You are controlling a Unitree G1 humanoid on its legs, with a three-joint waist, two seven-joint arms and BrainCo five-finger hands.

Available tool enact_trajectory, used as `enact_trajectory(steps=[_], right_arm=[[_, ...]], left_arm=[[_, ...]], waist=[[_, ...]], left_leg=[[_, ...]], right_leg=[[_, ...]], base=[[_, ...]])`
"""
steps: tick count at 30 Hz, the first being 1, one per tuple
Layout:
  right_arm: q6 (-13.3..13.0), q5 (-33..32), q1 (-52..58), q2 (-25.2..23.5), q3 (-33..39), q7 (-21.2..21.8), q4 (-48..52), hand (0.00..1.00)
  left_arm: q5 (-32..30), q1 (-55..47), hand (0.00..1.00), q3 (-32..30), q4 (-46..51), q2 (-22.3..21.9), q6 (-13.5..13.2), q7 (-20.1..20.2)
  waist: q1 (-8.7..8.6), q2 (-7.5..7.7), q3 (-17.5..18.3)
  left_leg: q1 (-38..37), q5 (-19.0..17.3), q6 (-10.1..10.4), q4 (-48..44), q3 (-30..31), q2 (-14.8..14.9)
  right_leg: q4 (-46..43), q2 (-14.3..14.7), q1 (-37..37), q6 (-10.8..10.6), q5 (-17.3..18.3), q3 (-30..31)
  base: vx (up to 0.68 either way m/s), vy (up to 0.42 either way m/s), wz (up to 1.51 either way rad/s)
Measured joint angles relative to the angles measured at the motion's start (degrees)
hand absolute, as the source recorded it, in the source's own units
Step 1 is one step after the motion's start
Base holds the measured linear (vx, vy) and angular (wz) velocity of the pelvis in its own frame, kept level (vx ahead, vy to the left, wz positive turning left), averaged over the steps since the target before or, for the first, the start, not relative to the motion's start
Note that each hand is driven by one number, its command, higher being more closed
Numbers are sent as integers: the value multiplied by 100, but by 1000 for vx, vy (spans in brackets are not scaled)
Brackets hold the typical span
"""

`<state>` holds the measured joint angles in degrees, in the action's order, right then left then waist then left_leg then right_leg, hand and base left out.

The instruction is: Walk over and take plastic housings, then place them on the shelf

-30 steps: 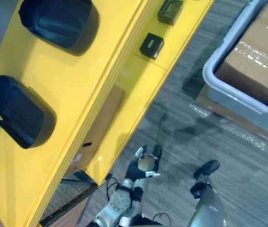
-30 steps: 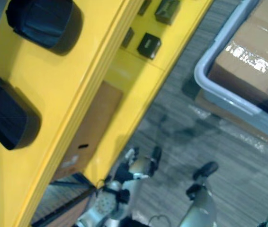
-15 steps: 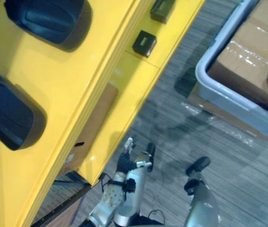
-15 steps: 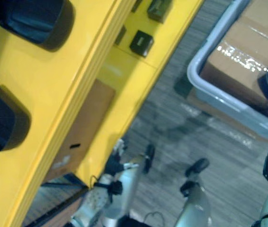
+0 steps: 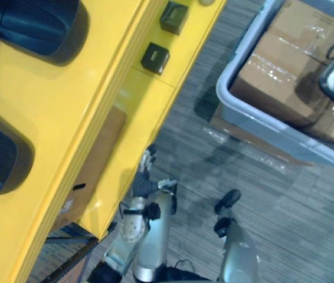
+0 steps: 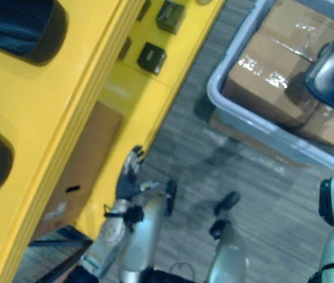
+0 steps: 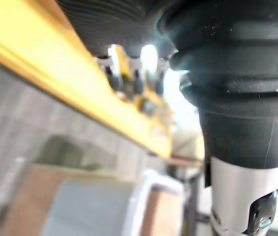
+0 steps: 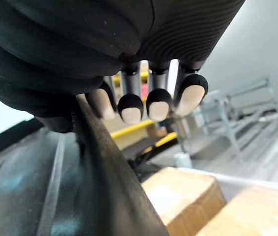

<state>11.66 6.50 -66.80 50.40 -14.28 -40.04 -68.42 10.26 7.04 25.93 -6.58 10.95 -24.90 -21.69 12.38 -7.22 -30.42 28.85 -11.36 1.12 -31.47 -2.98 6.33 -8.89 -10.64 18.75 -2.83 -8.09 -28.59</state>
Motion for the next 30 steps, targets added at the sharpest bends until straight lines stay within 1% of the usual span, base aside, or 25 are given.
enact_trajectory(steps=[2, 3, 5, 6, 8, 9, 10, 11, 13, 14, 16, 17, 19, 20, 22, 24, 25, 26, 27, 29, 30], right_arm=[[-15, 131, -3, -161, -109, -2, 279, 100], [-17, 174, -3, -200, -122, -2, 344, 100], [-22, 354, -15, -418, -147, -3, 524, 100], [-24, 373, -25, -469, -207, -3, 536, 100], [-60, 515, -69, -672, -280, -3, 715, 100], [-81, 569, -76, -709, -293, -4, 770, 100], [-168, 629, -80, -767, -361, -6, 869, 100], [-198, 677, -80, -800, -393, -7, 930, 100], [-358, 916, -81, -940, -402, -14, 1120, 100], [-407, 1005, -81, -969, -402, -16, 1182, 100], [-548, 1276, -80, -1082, -415, -18, 1463, 100], [-568, 1335, -78, -1118, -448, -18, 1555, 100], [-753, 1609, -46, -1297, -503, -19, 1851, 100], [-802, 1676, -36, -1334, -503, -19, 1925, 100], [-953, 1930, 9, -1413, -505, -18, 2162, 100], [-1026, 2099, 107, -1452, -505, -18, 2302, 100], [-1107, 2251, 173, -1505, -513, -13, 2339, 100], [-1165, 2374, 263, -1535, -529, -10, 2434, 100], [-1181, 2405, 327, -1535, -534, -9, 2520, 100], [-1234, 2604, 450, -1561, -664, 4, 2699, 100], [-1272, 2634, 481, -1566, -679, 10, 2760, 100]], left_arm=[[8, 290, 0, -99, -2, 27, 46, -25], [-6, 418, 0, -98, -2, 52, 92, -42], [-6, 961, 0, -92, -50, 223, 261, -59], [-7, 1112, 0, -92, -103, 250, 303, -59], [52, 1785, 0, -100, -573, 338, 515, -58], [86, 1952, 0, -104, -693, 347, 572, -58], [136, 2265, 0, -109, -900, 369, 670, -57], [204, 2383, 0, -109, -962, 384, 713, -52], [494, 2813, 0, -120, -1180, 426, 899, -25], [577, 2898, 0, -120, -1221, 425, 924, -25], [824, 3237, 0, -148, -1546, 413, 1078, -37], [897, 3305, 0, -174, -1625, 413, 1111, -46], [1203, 3514, 0, -359, -1844, 404, 1172, -75], [1267, 3556, 0, -390, -1869, 405, 1175, -74], [1654, 3711, 0, -503, -1886, 364, 1176, -72], [1845, 3797, 0, -507, -1889, 365, 1177, -59], [1922, 3851, 0, -537, -1890, 367, 1177, -57], [2041, 3905, 0, -573, -1900, 355, 1179, -43], [2111, 3933, 0, -578, -1901, 344, 1182, -23], [2261, 4035, 0, -619, -1912, 325, 1237, 16], [2288, 4059, 0, -620, -1926, 318, 1258, 20]], waist=[[-76, 132, 4], [-81, 168, 6], [-146, 350, 15], [-168, 394, 22], [-250, 546, 28], [-271, 578, 27], [-344, 631, 25], [-379, 656, 23], [-502, 756, 26], [-547, 770, 24], [-668, 833, 28], [-687, 868, 24], [-792, 1008, 34], [-814, 1034, 35], [-950, 1049, 31], [-983, 1053, 34], [-985, 1104, 62], [-1023, 1112, 65], [-1024, 1124, 72], [-1033, 1210, 123], [-1034, 1214, 124]], left_leg=[[-23, 29, 23, 32, -33, 49], [-25, 32, 28, 31, -49, 68], [-45, 44, 51, 30, -90, 121], [-45, 46, 55, 22, -98, 134], [-60, 45, 60, 16, -229, 188], [-60, 44, 59, 12, -241, 198], [-56, 44, 59, 2, -272, 202], [-57, 44, 58, -4, -295, 206], [-73, 44, 58, -7, -397, 231], [-74, 44, 58, -9, -405, 234], [-115, 42, 59, -5, -516, 265], [-148, 42, 60, -2, -559, 274], [-269, 34, 74, 43, -685, 322], [-304, 34, 74, 69, -707, 327], [-450, 28, 85, 119, -733, 334], [-564, 13, 107, 161, -806, 357], [-654, 12, 109, 222, -873, 361], [-719, 2, 125, 244, -879, 369], [-750, 1, 127, 261, -886, 373], [-826, 2, 147, 308, -992, 406], [-853, 0, 151, 311, -1001, 413]], right_leg=[[78, 61, -4, 66, -47, 41], [100, 84, -2, 85, -63, 53], [166, 154, -4, 121, -89, 118], [177, 168, -4, 131, -96, 135], [264, 213, 3, 173, -158, 226], [295, 225, 6, 176, -181, 249], [360, 245, 5, 166, -210, 306], [375, 249, 8, 163, -221, 330], [480, 280, 12, 174, -311, 409], [494, 286, 12, 175, -325, 422], [538, 317, 17, 163, -404, 515], [548, 322, 18, 167, -418, 547], [558, 358, 7, 178, -437, 678], [558, 362, 2, 180, -439, 705], [590, 370, -104, 180, -439, 742], [617, 388, -184, 179, -440, 792], [638, 390, -206, 177, -441, 851], [694, 408, -293, 174, -444, 848], [699, 413, -307, 174, -446, 854], [722, 447, -315, 187, -456, 922], [727, 455, -332, 188, -457, 933]], base=[[-33, -18, -13], [-63, -20, -16], [-68, -11, -16], [-73, 7, -15], [-85, 23, -22], [-81, 33, -23], [-66, 31, -15], [-79, 46, -19], [-65, 46, -19], [-48, 45, -14], [-30, 49, -17], [-14, 43, -25], [-9, 36, -28], [-5, 26, -18], [1, 36, -9], [1, 38, -14], [0, 38, -16], [-2, 45, -14], [-3, 40, -10], [-5, 36, -16], [9, 35, -10]])
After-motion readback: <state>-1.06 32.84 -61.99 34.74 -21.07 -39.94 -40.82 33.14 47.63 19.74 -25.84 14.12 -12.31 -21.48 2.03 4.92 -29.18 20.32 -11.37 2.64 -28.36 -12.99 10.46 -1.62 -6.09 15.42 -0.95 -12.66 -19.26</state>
